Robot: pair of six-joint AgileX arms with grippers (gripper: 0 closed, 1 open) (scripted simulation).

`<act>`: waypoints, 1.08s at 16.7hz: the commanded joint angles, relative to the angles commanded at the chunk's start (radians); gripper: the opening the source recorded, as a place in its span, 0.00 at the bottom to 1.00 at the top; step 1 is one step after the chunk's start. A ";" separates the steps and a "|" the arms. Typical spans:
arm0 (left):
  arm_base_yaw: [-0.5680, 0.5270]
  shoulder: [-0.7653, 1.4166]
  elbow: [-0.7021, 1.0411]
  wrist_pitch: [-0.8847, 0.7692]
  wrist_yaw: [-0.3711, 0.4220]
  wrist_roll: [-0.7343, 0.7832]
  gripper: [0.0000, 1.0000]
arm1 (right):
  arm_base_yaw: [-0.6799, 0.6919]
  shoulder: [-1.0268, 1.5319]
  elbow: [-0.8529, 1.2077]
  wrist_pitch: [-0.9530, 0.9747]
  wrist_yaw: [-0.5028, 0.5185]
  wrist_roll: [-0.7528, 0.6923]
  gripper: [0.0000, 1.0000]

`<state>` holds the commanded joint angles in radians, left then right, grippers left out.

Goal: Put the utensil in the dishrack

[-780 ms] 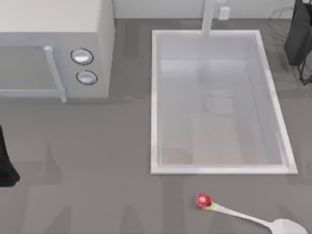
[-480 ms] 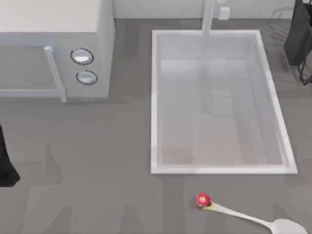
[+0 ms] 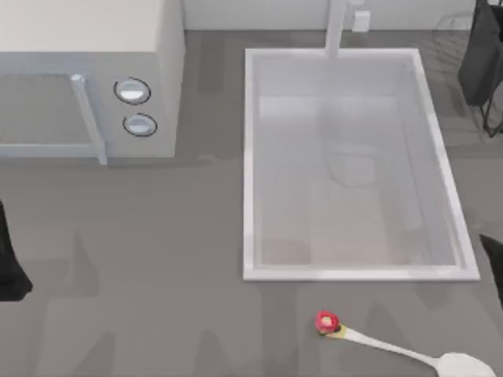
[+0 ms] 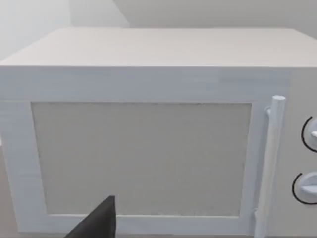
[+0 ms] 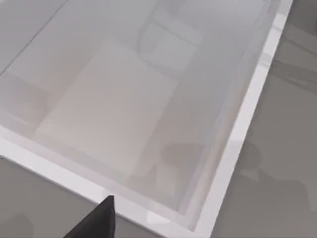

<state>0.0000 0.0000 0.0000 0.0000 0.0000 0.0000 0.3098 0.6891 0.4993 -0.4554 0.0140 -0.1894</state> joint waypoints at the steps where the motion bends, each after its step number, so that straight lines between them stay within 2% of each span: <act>1: 0.000 0.000 0.000 0.000 0.000 0.000 1.00 | 0.045 0.108 0.065 -0.062 -0.001 -0.027 1.00; 5: 0.000 0.000 0.000 0.000 0.000 0.000 1.00 | 0.220 0.513 0.311 -0.297 -0.010 -0.132 1.00; 9: 0.000 0.000 0.000 0.000 0.000 0.000 1.00 | 0.355 0.791 0.498 -0.480 -0.016 -0.214 1.00; 13: 0.000 0.000 0.000 0.000 0.000 0.000 1.00 | 0.426 0.928 0.594 -0.578 -0.016 -0.259 1.00; 18: 0.000 0.000 0.000 0.000 0.000 0.000 1.00 | 0.425 0.934 0.597 -0.581 -0.016 -0.261 1.00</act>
<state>0.0000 0.0000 0.0000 0.0000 0.0000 0.0000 0.7350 1.6229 1.0961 -1.0363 -0.0022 -0.4501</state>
